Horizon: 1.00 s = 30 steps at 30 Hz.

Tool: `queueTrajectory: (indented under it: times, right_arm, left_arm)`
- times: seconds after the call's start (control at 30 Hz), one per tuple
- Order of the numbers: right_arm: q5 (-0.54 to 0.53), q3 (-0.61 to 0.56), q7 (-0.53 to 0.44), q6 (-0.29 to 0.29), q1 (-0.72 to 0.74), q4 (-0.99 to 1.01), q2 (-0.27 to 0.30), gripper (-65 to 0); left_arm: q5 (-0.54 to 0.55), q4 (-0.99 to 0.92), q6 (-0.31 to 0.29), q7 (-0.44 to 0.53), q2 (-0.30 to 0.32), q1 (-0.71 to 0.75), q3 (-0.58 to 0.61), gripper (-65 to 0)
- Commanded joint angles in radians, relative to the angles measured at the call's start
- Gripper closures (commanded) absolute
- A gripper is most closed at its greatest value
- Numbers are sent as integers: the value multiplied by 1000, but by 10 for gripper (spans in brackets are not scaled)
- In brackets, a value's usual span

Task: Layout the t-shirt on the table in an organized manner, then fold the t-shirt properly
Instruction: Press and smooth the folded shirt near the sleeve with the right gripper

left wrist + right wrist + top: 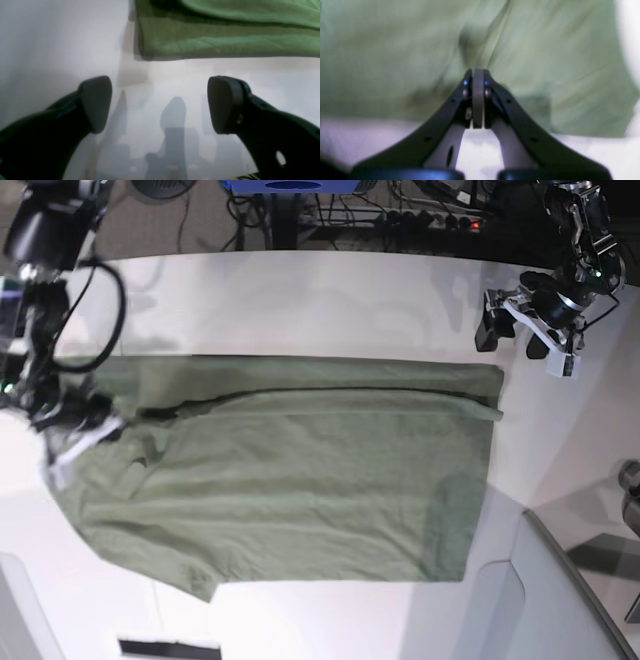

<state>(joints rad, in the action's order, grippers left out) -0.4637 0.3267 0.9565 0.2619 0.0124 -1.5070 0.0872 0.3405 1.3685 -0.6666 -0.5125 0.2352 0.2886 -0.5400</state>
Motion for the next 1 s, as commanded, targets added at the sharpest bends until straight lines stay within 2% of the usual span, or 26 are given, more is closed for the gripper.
queueTrajectory:
  times: [0.0, 0.07, 0.27, 0.5, 0.63, 0.9, 0.97]
  right_arm:
    - [-22, -4, -21, 7, -7, -43, -16, -8]
    - [-22, -7, -20, 7, -47, -65, -50, 0]
    - [-20, -13, -18, 7, -50, -25, -91, 0]
    - [-20, -13, -21, 7, 50, 165, -93, 0]
    - [-20, -13, -23, 7, 122, 270, -93, 0]
    - [-19, -18, -123, 7, 288, 521, -76, 0]
    - [-19, -62, -166, 7, 344, 609, -65, 0]
  left_arm:
    - [12, 15, -6, 19, 16, -1, -5, -578]
    - [12, 19, -6, 19, 16, -1, -2, -578]
    - [12, 24, -6, 19, 16, 1, -5, -578]
    - [12, 21, -6, 21, 17, 8, -7, -578]
    - [12, 16, -6, 21, 23, 8, -45, -578]
    - [12, 15, -6, 21, 31, 8, -111, -578]
    - [12, 15, -6, 21, 34, 8, -111, -578]
